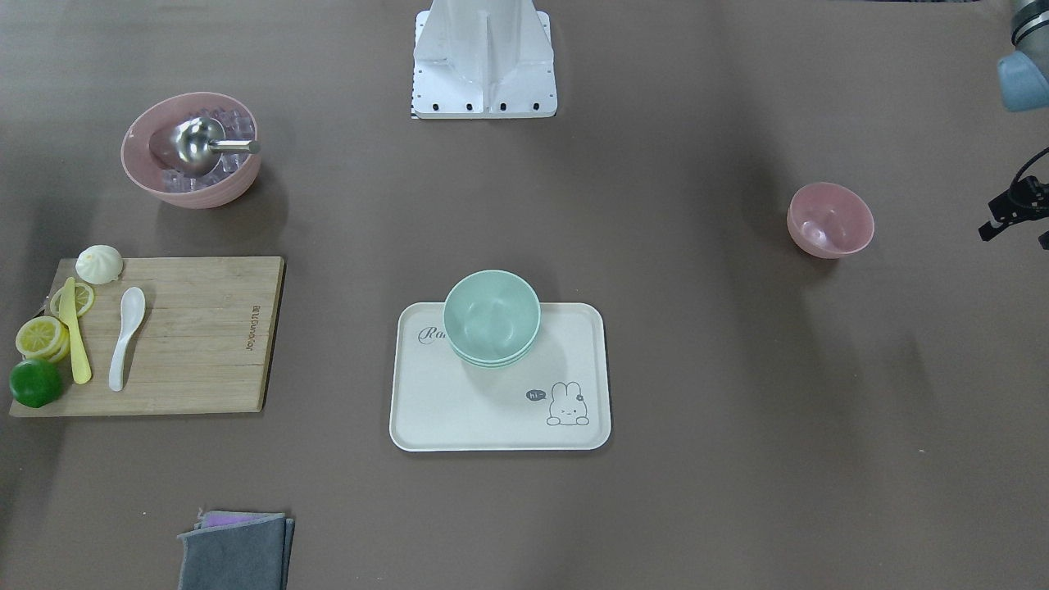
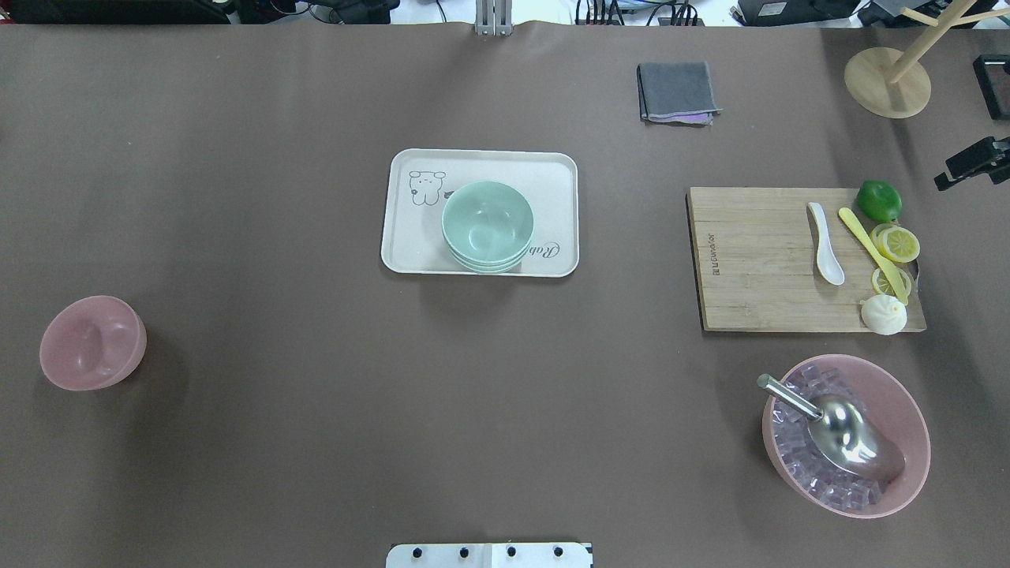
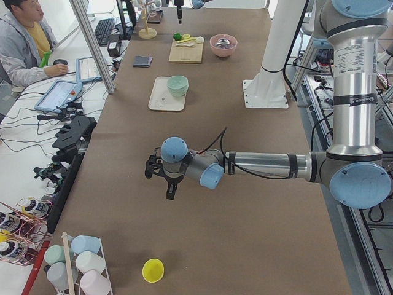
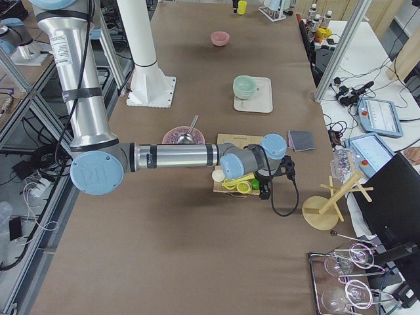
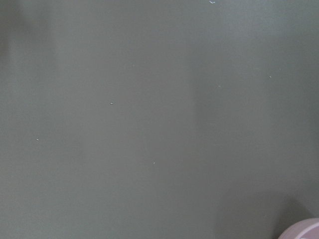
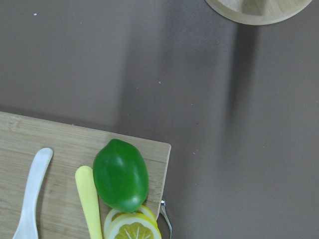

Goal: Stack pink bowl on green and place spoon

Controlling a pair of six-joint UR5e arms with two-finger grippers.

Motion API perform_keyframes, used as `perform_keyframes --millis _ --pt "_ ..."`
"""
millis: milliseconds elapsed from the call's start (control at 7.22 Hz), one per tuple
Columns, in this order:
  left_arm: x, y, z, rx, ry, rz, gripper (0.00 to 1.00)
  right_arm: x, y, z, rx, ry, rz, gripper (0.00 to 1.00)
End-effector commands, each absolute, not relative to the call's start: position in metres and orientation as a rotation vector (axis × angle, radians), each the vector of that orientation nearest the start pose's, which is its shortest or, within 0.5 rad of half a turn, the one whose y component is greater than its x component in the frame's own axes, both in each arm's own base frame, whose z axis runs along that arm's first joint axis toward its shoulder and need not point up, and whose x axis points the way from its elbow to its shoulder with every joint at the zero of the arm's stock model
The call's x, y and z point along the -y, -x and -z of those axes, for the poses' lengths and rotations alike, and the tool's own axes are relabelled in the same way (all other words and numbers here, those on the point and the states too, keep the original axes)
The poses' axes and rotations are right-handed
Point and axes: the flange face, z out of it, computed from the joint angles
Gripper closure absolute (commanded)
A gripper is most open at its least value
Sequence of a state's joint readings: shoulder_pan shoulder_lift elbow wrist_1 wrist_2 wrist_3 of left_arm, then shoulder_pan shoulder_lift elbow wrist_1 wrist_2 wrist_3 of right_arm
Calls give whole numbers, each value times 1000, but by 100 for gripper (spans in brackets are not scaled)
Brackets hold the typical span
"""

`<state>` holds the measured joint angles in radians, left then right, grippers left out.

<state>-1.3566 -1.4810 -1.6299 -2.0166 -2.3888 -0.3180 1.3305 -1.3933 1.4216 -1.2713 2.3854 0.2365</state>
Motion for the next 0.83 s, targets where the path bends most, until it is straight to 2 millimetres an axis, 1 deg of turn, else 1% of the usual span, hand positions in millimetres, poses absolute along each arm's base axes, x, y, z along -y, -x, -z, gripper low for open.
perform_keyframes --millis 0,277,415,554,692 --pt "475 -42 -620 -881 -165 -73 2 581 80 -604 857 -107 135 0" --pt "475 -42 -616 -884 -163 -67 2 580 82 -603 858 -104 133 0" --pt "475 -44 -613 -896 -141 -14 3 580 88 -600 860 -94 117 0" --pt "472 -62 -607 -906 -128 -41 3 579 98 -593 857 -95 114 0" --pt "468 -82 -607 -909 -108 -81 5 578 110 -583 864 -96 103 0"
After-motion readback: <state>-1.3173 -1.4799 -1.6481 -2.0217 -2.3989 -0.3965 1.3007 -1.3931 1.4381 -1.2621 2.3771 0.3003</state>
